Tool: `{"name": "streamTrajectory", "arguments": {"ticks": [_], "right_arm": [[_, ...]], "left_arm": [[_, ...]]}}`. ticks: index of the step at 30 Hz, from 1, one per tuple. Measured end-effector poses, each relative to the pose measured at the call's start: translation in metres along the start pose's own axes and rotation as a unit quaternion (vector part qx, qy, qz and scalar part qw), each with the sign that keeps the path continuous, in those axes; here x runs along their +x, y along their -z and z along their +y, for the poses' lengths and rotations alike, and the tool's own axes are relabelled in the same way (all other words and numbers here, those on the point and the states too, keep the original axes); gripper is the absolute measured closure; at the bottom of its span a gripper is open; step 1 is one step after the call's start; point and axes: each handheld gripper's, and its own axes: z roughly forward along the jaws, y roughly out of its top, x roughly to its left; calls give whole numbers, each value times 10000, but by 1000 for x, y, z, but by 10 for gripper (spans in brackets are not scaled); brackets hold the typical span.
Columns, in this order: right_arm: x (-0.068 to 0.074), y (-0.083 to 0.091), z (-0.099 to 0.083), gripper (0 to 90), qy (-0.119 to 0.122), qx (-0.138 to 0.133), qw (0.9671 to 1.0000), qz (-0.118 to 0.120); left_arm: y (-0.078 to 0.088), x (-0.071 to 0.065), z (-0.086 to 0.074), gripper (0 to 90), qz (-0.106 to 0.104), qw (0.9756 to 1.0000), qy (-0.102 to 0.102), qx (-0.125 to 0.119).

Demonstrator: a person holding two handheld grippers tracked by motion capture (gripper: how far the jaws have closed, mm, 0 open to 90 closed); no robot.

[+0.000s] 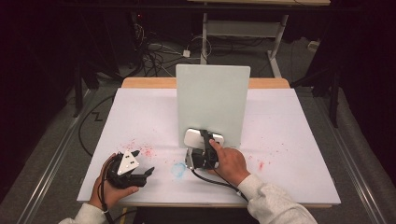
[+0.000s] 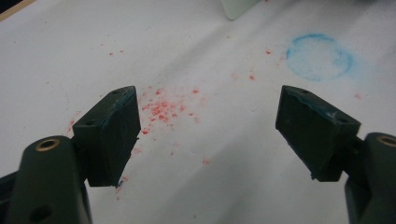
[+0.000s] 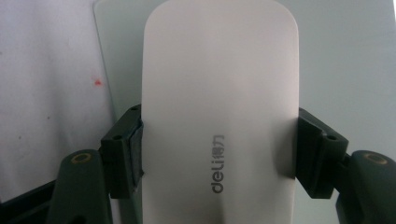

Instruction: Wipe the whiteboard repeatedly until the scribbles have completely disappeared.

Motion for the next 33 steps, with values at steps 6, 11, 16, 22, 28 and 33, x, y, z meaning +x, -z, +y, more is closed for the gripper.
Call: {"name": "streamTrajectory", "arguments": {"ticks": [6, 11, 16, 22, 28, 33], "right_arm": [[-7, 4, -15, 306, -48, 89, 9999, 21], [-12, 7, -25, 306, -79, 135, 9999, 6], [-14, 10, -34, 306, -111, 207, 9997, -12], [-15, 14, -53, 306, -48, 297, 9995, -14], [-16, 19, -71, 306, -63, 422, 9991, -12], [-22, 20, -77, 305, -124, 491, 9987, -18]], "left_arm": [[1, 0, 0, 210, 8, 10000, 13, -9], [1, 0, 0, 210, 10, 10000, 20, -5], [1, 0, -1, 209, 9, 10000, 28, -13], [1, 0, 0, 209, 5, 10000, 18, 8], [1, 0, 0, 209, 12, 10000, 19, -4], [1, 0, 0, 209, 20, 10000, 14, -4]]}}
